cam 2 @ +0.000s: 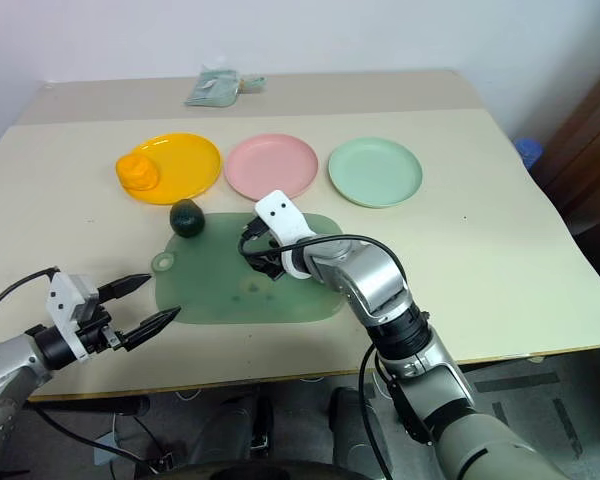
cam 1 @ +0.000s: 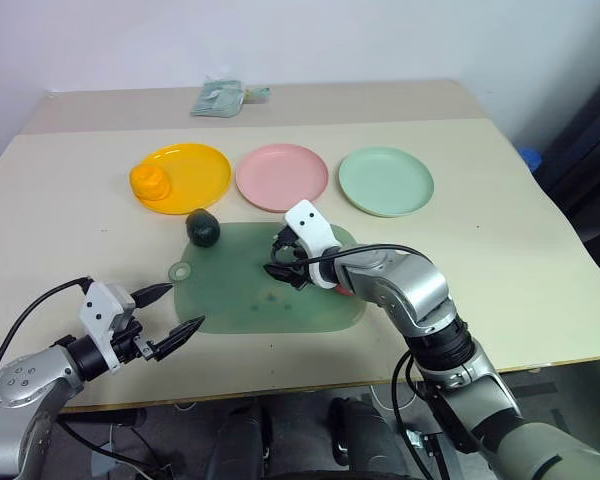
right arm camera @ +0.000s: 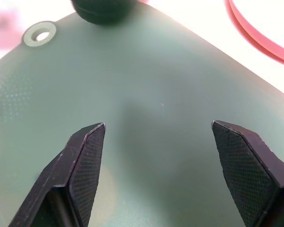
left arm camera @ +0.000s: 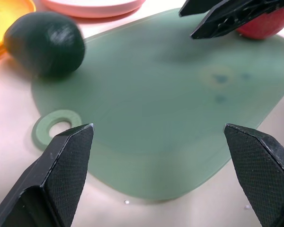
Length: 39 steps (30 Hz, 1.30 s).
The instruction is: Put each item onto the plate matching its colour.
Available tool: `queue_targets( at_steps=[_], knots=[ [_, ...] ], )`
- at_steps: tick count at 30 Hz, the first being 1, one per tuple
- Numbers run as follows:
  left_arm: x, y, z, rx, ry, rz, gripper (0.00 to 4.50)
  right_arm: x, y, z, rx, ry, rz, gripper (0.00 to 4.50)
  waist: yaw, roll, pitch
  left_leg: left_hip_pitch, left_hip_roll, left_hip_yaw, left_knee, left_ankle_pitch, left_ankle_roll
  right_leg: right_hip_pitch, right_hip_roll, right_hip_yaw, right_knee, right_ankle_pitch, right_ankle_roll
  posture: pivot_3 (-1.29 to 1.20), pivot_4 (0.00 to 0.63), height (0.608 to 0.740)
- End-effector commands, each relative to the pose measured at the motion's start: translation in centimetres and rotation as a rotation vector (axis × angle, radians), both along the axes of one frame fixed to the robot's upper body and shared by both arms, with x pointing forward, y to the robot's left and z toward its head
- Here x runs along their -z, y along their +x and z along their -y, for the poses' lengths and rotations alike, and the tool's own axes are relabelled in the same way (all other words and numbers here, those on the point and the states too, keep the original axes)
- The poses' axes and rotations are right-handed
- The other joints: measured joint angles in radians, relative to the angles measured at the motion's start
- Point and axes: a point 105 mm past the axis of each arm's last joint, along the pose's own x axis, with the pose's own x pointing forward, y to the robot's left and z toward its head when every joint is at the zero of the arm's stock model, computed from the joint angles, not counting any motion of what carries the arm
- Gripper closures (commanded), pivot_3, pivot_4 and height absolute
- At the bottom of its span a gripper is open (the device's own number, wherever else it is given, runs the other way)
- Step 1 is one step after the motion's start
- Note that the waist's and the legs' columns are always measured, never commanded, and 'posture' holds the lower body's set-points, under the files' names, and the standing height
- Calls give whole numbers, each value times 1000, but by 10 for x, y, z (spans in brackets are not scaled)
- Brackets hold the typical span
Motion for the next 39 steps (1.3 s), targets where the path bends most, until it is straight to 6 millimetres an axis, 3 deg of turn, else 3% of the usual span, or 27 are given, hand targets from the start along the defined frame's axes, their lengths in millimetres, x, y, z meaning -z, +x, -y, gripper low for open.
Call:
queue_targets(
  at_steps=[1,13,16,21,25,31,39],
  knots=[
    [-5,3,-5,-17,16,45,0,-18,2,-5,-20,45,67,852,-1,0,0,0,0,0,0,0,0,0,0,0,0,0,0,0,150,740],
    [-9,15,-16,-105,16,87,0,-24,3,-9,-46,79,109,852,-3,0,0,-1,0,0,0,0,0,-1,-1,0,0,0,0,0,150,740],
    [-13,21,-22,-149,21,107,0,-26,4,-13,-62,84,121,65,-4,0,0,-1,0,0,0,0,0,-1,-1,0,0,0,0,0,150,740],
    [-19,32,-34,-239,3,133,0,-30,6,-21,-85,87,142,25,-12,0,0,-2,0,0,0,0,0,-1,-1,0,0,0,0,0,150,740],
    [-25,43,-49,-335,2,164,0,-43,19,-46,-98,104,199,25,-26,0,0,-2,0,0,0,0,0,-1,0,0,0,0,0,0,150,740],
    [-26,46,-53,-363,13,167,0,-52,29,-83,-148,134,242,25,-35,0,0,-2,0,0,-2,0,-1,-2,0,-1,1,1,2,0,150,740],
    [-32,44,-52,-381,28,169,0,-51,31,-113,-233,179,229,25,-45,0,0,-2,0,0,-2,1,-1,-2,-1,-1,1,1,2,0,150,740]
  ],
)
